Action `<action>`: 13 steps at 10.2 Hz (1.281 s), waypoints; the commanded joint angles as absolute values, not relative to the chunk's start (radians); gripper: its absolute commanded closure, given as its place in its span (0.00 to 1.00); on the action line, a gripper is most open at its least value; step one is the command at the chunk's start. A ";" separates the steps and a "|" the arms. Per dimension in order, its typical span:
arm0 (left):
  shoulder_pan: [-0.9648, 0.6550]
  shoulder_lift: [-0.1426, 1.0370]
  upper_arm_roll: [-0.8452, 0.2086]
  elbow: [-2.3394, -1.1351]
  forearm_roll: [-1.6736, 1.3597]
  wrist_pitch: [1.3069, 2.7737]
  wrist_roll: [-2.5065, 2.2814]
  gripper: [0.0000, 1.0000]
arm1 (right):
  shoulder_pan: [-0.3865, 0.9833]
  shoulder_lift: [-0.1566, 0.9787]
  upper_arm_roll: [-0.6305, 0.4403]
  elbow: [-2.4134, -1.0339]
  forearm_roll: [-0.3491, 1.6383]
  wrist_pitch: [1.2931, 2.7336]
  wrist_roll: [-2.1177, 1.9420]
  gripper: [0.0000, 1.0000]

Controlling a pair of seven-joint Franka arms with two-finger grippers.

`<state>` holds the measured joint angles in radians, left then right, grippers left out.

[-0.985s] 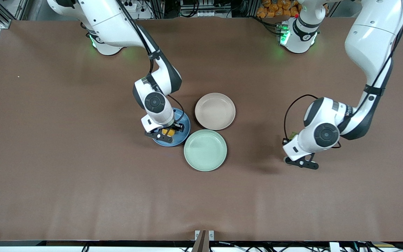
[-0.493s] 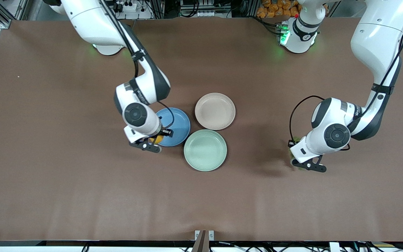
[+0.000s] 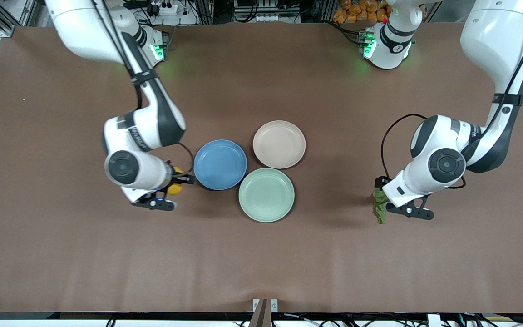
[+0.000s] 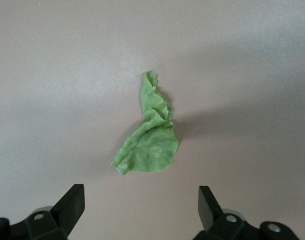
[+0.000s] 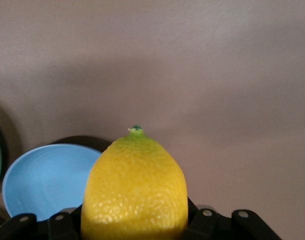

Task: Pick lemon and lettuce from blue and beige plates
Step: 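Lower and release the lettuce with the left gripper while the right gripper carries the lemon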

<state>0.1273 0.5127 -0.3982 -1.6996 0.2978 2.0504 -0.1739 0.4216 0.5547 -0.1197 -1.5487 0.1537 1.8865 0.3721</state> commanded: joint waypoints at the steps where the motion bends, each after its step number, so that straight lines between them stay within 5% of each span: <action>1: 0.051 0.379 -0.295 -1.823 0.169 2.109 -0.173 0.00 | 0.368 0.523 -0.113 -1.552 0.128 1.841 0.272 0.50; 5: 0.034 0.184 -0.264 -2.023 0.095 2.235 -0.173 0.00 | 0.315 0.486 -0.155 -1.584 0.098 1.828 0.100 0.50; 10: -0.028 0.071 -0.213 -2.010 0.095 2.223 -0.172 0.00 | 0.154 0.312 -0.158 -1.852 0.081 1.963 -0.170 0.50; 13: -0.046 0.043 -0.213 -1.932 0.095 2.117 -0.172 0.00 | 0.132 0.253 -0.158 -2.060 0.057 2.167 -0.169 0.50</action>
